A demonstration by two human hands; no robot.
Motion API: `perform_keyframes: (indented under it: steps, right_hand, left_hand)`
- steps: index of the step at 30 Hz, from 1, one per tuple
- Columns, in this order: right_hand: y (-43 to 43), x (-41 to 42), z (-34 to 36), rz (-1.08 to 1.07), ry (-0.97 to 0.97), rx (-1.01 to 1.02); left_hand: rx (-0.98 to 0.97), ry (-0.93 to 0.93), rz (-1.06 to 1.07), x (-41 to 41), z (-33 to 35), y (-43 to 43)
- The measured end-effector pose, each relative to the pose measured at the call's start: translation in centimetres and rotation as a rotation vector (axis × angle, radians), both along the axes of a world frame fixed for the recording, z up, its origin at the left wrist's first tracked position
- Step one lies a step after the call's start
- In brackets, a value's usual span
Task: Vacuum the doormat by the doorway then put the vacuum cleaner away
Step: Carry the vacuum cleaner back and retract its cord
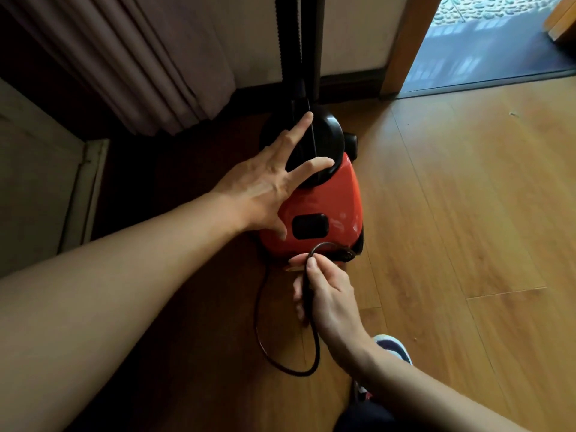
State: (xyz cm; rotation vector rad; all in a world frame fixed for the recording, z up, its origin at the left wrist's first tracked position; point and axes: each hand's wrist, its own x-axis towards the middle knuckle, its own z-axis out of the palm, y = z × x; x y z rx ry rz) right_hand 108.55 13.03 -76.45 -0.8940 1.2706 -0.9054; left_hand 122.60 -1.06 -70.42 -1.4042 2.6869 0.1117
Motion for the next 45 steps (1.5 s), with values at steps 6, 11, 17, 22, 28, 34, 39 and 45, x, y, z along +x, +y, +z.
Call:
perform_keyframes:
  steps: [6, 11, 17, 22, 28, 34, 39, 45]
  right_hand:
    - [-0.2, 3.7, -3.2, 0.143, 0.117, 0.075]
    - [-0.2, 5.0, -5.9, 0.108, -0.027, 0.243]
    - [-0.8, 2.8, -9.7, 0.149, 0.030, 0.316]
    - [-1.6, -0.9, -11.3, 0.163, 0.262, 0.276]
    - [-3.1, -5.2, -11.8, 0.122, 0.504, 0.199]
    - [-3.8, -7.9, -12.0, 0.070, 0.618, 0.218]
    - [-3.3, -11.6, -9.3, -0.162, 0.196, 0.288]
    - [-2.7, -13.0, -3.9, -0.197, -0.333, 0.314]
  left_hand:
    - [0.011, 0.023, -0.002, 0.1, -0.1, 0.0]
    - [0.027, 0.024, 0.004, 0.1, 0.1, 0.1]
    - [0.045, 0.009, 0.006, -0.1, 0.3, 0.1]
    - [0.044, 0.023, -0.001, -0.1, 0.2, 0.0]
    - [0.030, 0.011, 0.003, -0.1, 0.2, 0.1]
    - [0.021, -0.001, 0.006, -0.2, 0.4, 0.2]
    - [0.017, 0.011, 0.002, -0.1, 0.4, 0.1]
    - [0.019, -0.005, 0.002, -0.2, 0.4, 0.2]
